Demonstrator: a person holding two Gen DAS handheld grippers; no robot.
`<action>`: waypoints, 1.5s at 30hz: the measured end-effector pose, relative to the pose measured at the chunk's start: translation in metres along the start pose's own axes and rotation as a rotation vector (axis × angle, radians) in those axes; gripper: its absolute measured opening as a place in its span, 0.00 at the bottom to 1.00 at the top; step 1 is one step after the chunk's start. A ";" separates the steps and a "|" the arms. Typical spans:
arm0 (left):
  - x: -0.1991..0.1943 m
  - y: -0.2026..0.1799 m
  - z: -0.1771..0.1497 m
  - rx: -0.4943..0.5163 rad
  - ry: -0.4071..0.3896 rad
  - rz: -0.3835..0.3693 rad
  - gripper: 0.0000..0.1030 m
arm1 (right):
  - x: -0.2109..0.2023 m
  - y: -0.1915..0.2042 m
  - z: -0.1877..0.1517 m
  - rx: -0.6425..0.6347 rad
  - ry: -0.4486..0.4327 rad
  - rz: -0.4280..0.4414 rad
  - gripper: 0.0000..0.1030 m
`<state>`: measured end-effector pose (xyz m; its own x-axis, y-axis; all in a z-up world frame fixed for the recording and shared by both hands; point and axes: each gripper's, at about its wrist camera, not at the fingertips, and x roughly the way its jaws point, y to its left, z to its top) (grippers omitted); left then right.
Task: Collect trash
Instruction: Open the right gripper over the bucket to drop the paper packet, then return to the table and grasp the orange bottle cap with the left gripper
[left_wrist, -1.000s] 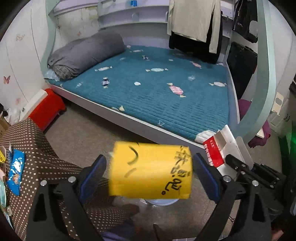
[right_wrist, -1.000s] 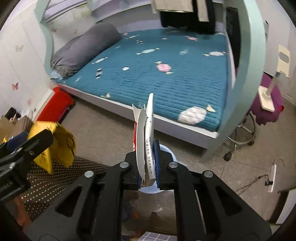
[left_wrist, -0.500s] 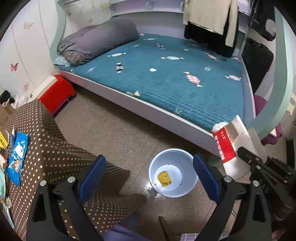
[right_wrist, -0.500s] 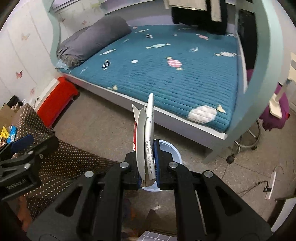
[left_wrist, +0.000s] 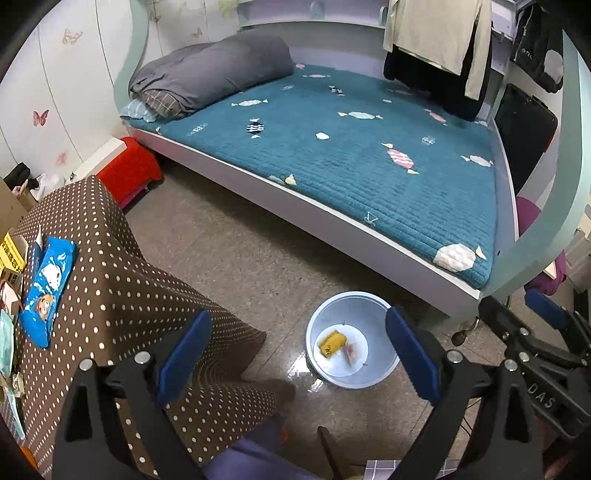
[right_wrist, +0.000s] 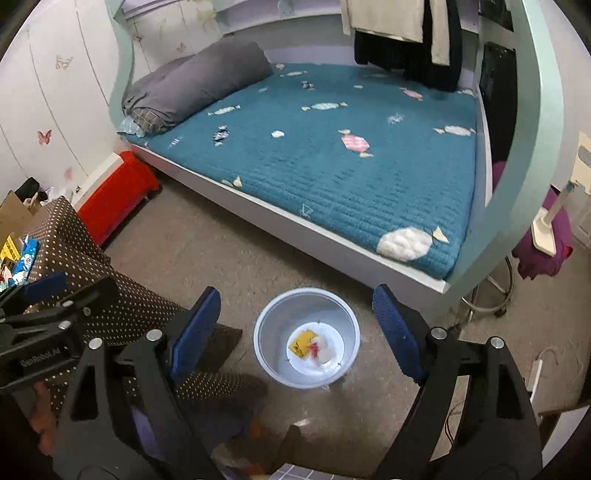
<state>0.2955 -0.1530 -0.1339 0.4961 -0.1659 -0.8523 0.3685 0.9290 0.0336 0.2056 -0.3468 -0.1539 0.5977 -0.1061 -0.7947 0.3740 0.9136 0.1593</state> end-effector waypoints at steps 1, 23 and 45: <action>0.000 -0.001 0.000 0.000 0.002 -0.001 0.90 | 0.000 -0.001 -0.001 0.002 0.004 -0.002 0.81; -0.045 0.004 -0.033 0.002 -0.047 0.009 0.90 | -0.045 0.011 -0.028 -0.011 -0.023 0.005 0.81; -0.116 0.090 -0.089 -0.204 -0.139 0.142 0.91 | -0.078 0.111 -0.048 -0.208 -0.059 0.169 0.82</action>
<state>0.2009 -0.0209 -0.0782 0.6398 -0.0602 -0.7662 0.1290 0.9912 0.0299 0.1665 -0.2178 -0.1021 0.6821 0.0370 -0.7303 0.1159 0.9806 0.1579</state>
